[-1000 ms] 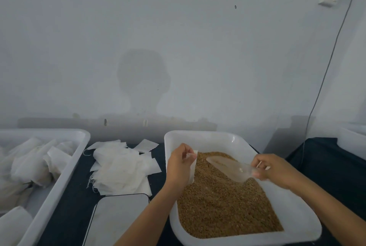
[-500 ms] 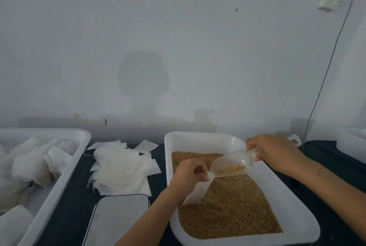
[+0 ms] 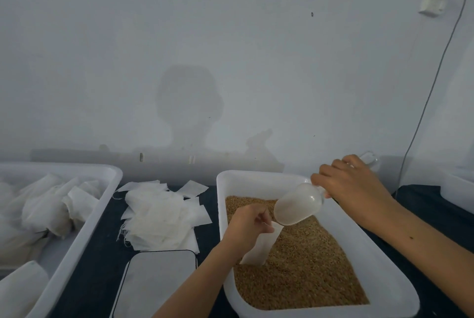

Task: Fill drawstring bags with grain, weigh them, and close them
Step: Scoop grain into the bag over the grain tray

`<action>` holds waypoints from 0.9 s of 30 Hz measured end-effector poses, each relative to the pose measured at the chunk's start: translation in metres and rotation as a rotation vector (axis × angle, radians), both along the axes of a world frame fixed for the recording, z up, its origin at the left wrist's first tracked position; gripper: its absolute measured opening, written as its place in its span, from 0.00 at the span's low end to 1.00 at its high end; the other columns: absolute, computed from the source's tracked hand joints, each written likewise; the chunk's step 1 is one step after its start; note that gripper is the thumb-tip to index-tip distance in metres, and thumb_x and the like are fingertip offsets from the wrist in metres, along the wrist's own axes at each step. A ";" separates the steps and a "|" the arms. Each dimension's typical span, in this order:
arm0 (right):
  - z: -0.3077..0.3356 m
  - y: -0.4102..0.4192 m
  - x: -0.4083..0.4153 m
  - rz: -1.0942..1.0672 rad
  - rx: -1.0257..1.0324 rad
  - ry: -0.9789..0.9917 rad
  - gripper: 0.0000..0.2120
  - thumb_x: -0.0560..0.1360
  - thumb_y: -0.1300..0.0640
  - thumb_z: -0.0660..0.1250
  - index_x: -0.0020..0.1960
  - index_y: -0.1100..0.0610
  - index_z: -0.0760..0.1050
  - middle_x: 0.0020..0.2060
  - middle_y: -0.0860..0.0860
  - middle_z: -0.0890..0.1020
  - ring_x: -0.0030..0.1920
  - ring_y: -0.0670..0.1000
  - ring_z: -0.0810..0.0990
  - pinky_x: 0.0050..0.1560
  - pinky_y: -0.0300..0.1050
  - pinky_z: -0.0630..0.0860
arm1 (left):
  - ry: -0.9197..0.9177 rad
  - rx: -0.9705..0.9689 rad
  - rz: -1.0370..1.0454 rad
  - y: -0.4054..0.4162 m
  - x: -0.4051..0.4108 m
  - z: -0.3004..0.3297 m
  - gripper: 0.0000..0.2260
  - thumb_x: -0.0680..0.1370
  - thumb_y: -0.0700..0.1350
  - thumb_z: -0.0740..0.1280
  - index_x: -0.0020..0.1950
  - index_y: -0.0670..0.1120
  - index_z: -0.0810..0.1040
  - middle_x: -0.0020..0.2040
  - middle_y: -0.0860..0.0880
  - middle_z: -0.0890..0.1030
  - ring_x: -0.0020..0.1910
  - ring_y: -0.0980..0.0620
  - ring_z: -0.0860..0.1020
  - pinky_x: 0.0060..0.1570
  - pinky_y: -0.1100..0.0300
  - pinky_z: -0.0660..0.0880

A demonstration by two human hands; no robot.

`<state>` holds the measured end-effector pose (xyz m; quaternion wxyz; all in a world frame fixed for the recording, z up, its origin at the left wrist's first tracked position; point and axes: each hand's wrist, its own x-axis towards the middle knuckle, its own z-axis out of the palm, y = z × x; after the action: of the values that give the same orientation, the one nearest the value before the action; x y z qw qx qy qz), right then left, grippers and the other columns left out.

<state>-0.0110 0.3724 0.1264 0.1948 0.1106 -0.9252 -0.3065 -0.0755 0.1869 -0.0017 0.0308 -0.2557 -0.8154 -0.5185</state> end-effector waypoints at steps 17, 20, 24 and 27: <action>-0.126 -0.001 -0.029 -0.297 -0.742 -0.379 0.07 0.76 0.53 0.63 0.54 0.50 0.72 0.52 0.44 0.75 0.55 0.47 0.74 0.52 0.44 0.67 | -0.186 0.252 0.162 -0.004 -0.005 0.003 0.10 0.78 0.38 0.64 0.38 0.47 0.70 0.39 0.51 0.75 0.41 0.54 0.72 0.41 0.65 0.69; -0.115 -0.010 -0.026 -0.092 -1.181 -0.531 0.19 0.73 0.50 0.69 0.63 0.42 0.71 0.58 0.35 0.72 0.57 0.39 0.72 0.52 0.33 0.71 | -0.241 0.316 0.095 -0.007 -0.003 0.008 0.08 0.78 0.38 0.65 0.39 0.45 0.71 0.38 0.50 0.75 0.38 0.55 0.72 0.36 0.67 0.68; -0.107 -0.035 -0.026 0.058 -1.531 -0.376 0.03 0.74 0.53 0.69 0.47 0.46 0.80 0.42 0.42 0.84 0.46 0.43 0.80 0.43 0.36 0.74 | -0.327 0.465 0.000 -0.013 0.003 0.013 0.08 0.79 0.38 0.64 0.39 0.43 0.70 0.37 0.48 0.73 0.38 0.52 0.71 0.35 0.62 0.68; -0.098 -0.045 -0.024 0.122 -1.258 -0.066 0.12 0.75 0.57 0.68 0.34 0.49 0.73 0.31 0.42 0.76 0.34 0.44 0.74 0.33 0.32 0.65 | -0.325 0.533 -0.052 -0.018 0.010 0.016 0.06 0.79 0.37 0.63 0.42 0.41 0.71 0.44 0.46 0.79 0.43 0.50 0.75 0.44 0.56 0.74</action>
<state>-0.0350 0.3271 0.0287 0.2109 0.0368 -0.9258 0.3114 -0.0655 0.1686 0.0141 -0.0474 -0.1731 -0.6379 -0.7489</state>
